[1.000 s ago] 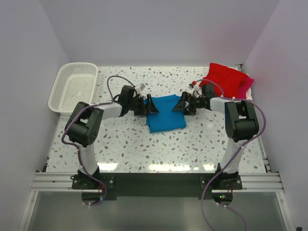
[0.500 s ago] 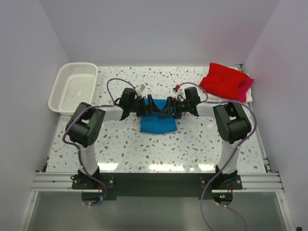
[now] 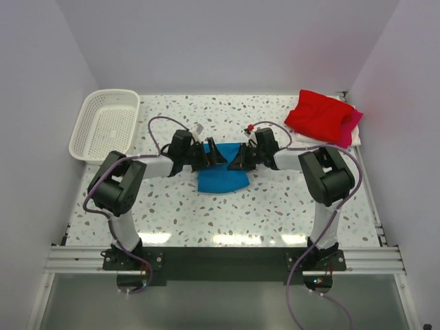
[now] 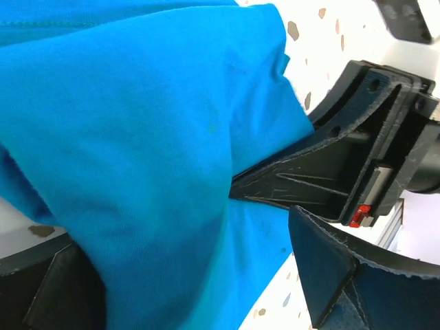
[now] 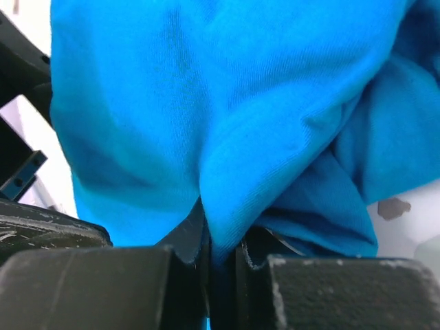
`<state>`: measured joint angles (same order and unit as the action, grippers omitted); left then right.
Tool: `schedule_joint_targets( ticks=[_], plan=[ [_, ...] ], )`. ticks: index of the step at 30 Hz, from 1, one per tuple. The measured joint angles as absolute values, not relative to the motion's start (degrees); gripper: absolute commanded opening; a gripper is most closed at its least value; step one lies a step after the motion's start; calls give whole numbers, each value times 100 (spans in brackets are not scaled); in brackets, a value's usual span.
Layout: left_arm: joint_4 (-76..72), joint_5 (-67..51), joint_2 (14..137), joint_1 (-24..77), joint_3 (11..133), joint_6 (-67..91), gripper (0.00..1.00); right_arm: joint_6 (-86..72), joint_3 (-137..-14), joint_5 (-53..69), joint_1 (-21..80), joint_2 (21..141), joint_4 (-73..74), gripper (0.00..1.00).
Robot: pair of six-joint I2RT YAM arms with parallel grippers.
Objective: Fold and stack the t-shirts
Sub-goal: Neatly place the folded tshirt to the corner
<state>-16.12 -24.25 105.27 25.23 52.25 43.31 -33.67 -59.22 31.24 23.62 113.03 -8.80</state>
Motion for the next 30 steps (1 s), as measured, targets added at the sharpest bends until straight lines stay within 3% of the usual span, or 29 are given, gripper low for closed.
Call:
schedule_joint_targets(
  ticks=[9, 17, 30],
  plan=[
    [-589, -2241, 9950, 1938, 5378, 3835, 100, -2571, -6346, 2010, 2324, 10812, 801, 0],
    [86, -2241, 9170, 1382, 5470, 3260, 100, -1520, -8180, 1417, 1868, 10785, 2626, 0],
    [377, -2427, 8790, 1374, 4348, 3033, 100, -1000, -10335, 1026, 1192, 11382, 3426, 0]
  ],
)
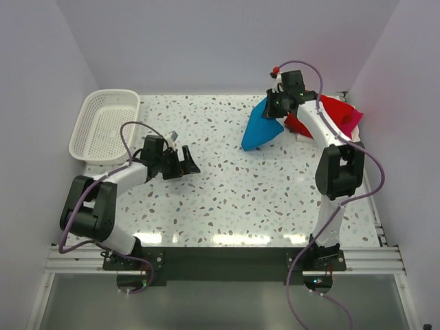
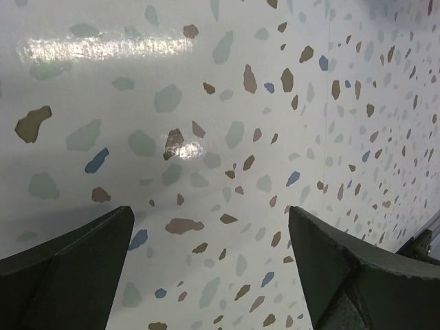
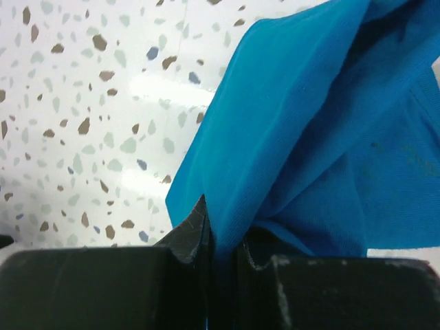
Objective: Fold and stack the t-shirts
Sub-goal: Neatly place the folded tshirt to the corner
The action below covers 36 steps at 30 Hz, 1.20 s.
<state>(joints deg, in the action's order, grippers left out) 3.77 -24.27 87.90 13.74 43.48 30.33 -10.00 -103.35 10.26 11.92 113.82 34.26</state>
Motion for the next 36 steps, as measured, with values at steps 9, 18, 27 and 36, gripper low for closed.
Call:
schedule_joint_targets(
  ticks=[9, 18, 27, 36],
  plan=[
    [423, -2423, 8477, 1372, 4023, 3022, 100, -917, -11861, 1004, 701, 12276, 3664, 0],
    [443, -2425, 8309, 1372, 3673, 3028, 100, -939, -13146, 1157, -19, 12639, 3638, 0],
    [445, -2425, 8289, 1367, 3649, 3030, 100, -985, -13078, 1302, -952, 12637, 3503, 0],
    [473, -2425, 8285, 1367, 3651, 3022, 100, -816, -12512, 731, -1026, 12637, 3728, 5]
  ],
)
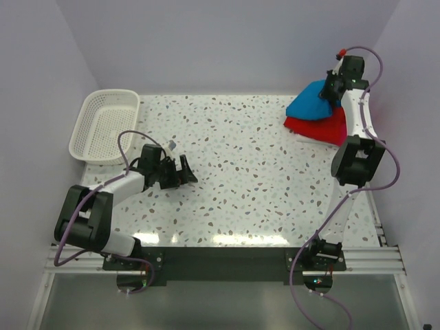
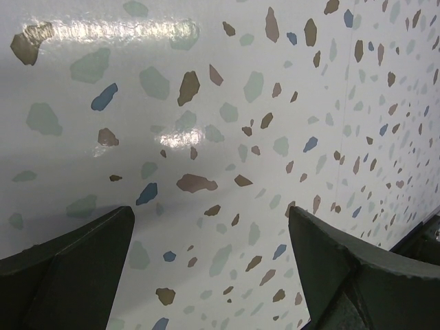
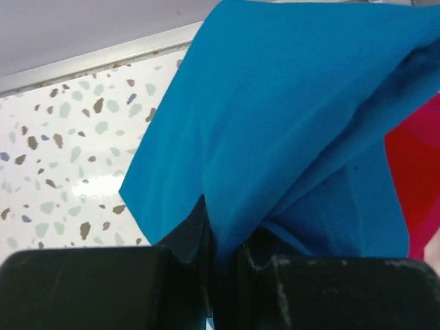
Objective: Fold and stack the t-shirts
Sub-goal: Neatly place the folded tshirt to the corner
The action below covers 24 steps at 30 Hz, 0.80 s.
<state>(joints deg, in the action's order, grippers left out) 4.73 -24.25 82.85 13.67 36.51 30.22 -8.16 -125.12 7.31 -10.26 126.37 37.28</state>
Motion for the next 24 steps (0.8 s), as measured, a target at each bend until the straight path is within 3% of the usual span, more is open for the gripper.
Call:
schedule_joint_targets(
  ticks=[4, 6, 7, 8, 11, 14, 18, 24],
  plan=[
    [548, -2423, 8252, 1367, 3651, 3015, 100, -681, -12512, 130, -991, 12637, 3833, 8],
    [582, -2416, 8235, 1367, 3649, 3013, 100, -622, -12512, -198, -987, 12637, 3905, 16],
    [602, -2412, 8226, 1367, 3649, 3013, 100, -600, -12512, -333, -987, 12637, 3940, 23],
    [633, -2399, 8211, 1367, 3649, 3002, 100, -598, -12512, -449, -987, 12637, 3968, 47],
    [753, -2373, 8154, 1367, 3649, 2923, 100, -574, -12512, -908, -991, 12630, 4038, 81],
    [904, -2316, 8044, 1367, 3651, 2832, 100, -593, -12451, -1278, -1004, 12540, 4134, 99],
    [1168, -2115, 7865, 1365, 3750, 2718, 100, -609, -11736, -1697, -1015, 11896, 4195, 99],
    [1525, -1721, 7343, 1363, 4032, 2591, 100, -668, -9870, -1758, -1017, 9806, 4051, 99]
  ],
)
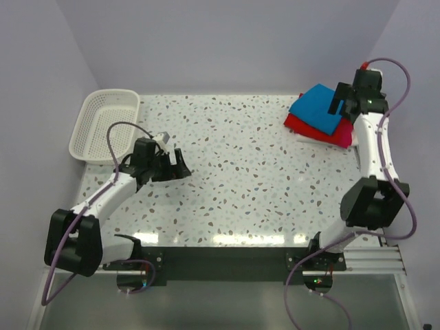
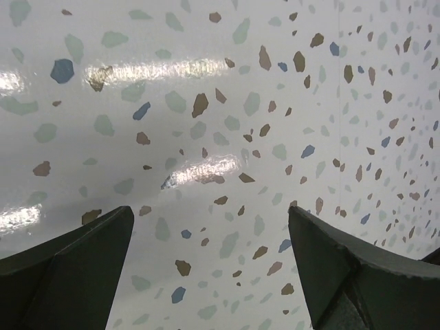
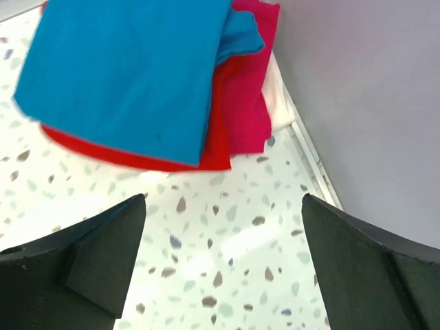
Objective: Fold and stack the t-shirts
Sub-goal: Neatly place the folded tshirt to the corner
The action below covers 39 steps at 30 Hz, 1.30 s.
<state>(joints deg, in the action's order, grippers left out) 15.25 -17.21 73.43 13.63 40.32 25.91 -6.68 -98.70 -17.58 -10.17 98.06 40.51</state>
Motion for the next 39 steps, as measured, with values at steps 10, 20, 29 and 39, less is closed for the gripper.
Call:
schedule_joint_targets(
  ticks=[10, 20, 29, 39],
  plan=[
    [1898, -1188, 6307, 1363, 4230, 2591, 100, -1186, -7411, -862, -224, 7026, 3800, 98],
    [2235, -576, 5618, 1363, 4440, 2593, 100, -2110, -5256, -163, 1411, 5752, 3848, 99],
    [2569, -419, 5290, 1363, 4567, 2587, 100, -2331, -4939, -132, 1662, 5382, 3835, 99],
    [2742, -403, 5148, 1363, 4659, 2565, 100, -2285, -4939, -132, 1662, 5122, 3916, 99]
  ],
)
